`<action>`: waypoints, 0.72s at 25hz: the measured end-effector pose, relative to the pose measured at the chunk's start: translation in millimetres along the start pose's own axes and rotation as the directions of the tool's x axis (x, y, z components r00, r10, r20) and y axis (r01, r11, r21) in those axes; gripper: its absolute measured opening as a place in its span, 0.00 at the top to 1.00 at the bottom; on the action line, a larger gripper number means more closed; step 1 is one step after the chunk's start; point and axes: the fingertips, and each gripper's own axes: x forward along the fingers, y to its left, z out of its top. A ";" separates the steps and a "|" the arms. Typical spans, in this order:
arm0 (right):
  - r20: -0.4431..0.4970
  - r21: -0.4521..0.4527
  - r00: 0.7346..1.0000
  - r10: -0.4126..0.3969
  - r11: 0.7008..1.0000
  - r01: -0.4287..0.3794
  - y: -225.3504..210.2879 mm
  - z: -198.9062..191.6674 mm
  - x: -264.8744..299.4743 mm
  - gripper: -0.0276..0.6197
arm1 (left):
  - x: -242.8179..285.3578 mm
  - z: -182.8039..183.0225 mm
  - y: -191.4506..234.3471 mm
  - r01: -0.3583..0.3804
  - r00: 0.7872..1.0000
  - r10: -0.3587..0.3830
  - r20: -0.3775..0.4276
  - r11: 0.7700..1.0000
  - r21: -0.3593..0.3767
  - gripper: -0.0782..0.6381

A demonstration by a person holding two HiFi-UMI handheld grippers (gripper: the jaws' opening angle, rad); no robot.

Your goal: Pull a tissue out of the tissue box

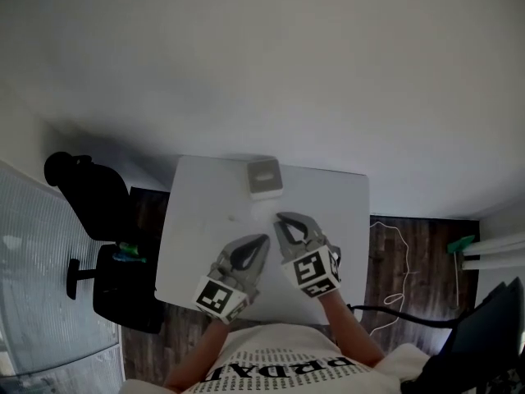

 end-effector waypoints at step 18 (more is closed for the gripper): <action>0.098 0.068 0.995 -0.016 0.998 0.009 -4.8 20.1 -69.2 0.95 | -9.2 22.6 -40.2 0.023 1.000 -0.024 0.011 0.997 0.070 0.90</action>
